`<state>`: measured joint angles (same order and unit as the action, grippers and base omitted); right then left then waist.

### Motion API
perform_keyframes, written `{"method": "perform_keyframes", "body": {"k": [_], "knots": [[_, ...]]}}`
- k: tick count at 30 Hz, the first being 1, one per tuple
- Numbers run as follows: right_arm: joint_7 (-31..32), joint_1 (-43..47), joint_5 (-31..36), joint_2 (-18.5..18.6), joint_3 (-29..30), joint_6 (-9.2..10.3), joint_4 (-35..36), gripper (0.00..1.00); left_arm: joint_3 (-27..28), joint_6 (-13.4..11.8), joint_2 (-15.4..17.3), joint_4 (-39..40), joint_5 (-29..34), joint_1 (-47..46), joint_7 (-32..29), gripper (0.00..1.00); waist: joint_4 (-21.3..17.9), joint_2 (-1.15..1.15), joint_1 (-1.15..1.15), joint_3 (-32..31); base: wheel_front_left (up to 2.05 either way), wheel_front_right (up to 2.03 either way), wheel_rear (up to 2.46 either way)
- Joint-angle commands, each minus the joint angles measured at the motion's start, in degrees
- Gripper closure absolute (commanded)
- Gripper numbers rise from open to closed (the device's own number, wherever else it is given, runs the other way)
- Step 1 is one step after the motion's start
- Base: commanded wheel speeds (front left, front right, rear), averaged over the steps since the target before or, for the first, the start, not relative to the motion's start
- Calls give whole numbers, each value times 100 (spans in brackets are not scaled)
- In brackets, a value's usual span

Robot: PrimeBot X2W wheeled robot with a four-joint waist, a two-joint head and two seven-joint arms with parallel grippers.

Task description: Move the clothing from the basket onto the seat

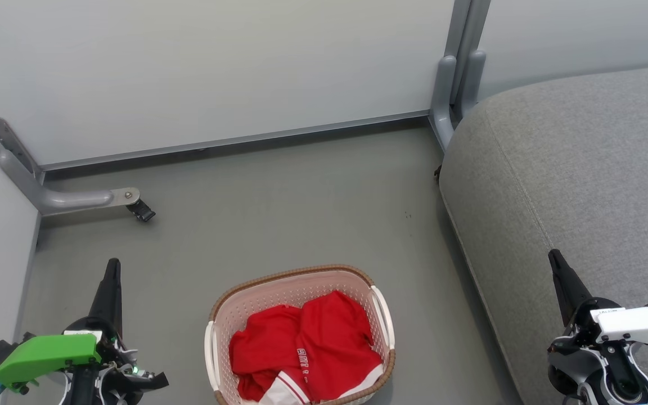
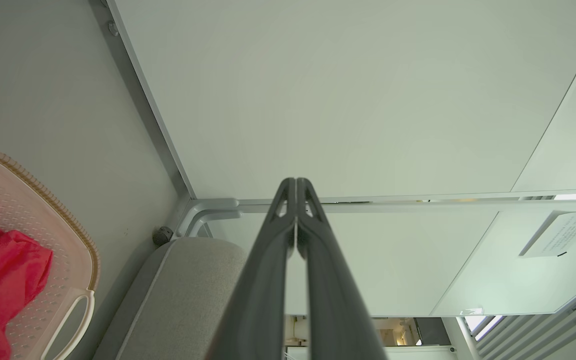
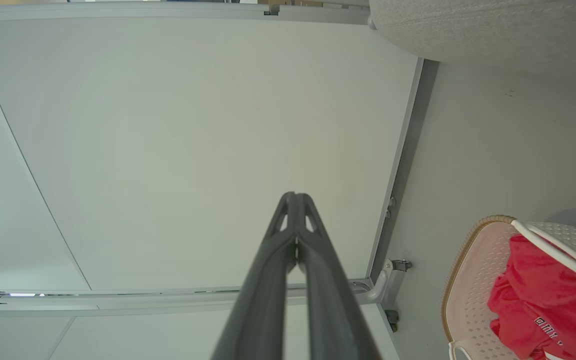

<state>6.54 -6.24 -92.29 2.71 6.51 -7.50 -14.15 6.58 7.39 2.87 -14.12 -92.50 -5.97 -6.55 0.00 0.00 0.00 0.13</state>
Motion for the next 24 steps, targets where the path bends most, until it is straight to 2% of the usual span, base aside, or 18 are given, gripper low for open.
{"method": "perform_keyframes", "body": {"k": [1, 24], "knots": [[17, -23, -21, 35, 9, 2, -6, 100, 6, 29, 3, -2, 23, -73, -14, 100, 0, 0, 0, 0, 0, 0, 0], [17, -23, -21, 35, 9, 2, -6, 100, 5, 29, 3, -2, 23, -73, -14, 100, 0, 0, 0, 0, 0, 0, 0]]}}
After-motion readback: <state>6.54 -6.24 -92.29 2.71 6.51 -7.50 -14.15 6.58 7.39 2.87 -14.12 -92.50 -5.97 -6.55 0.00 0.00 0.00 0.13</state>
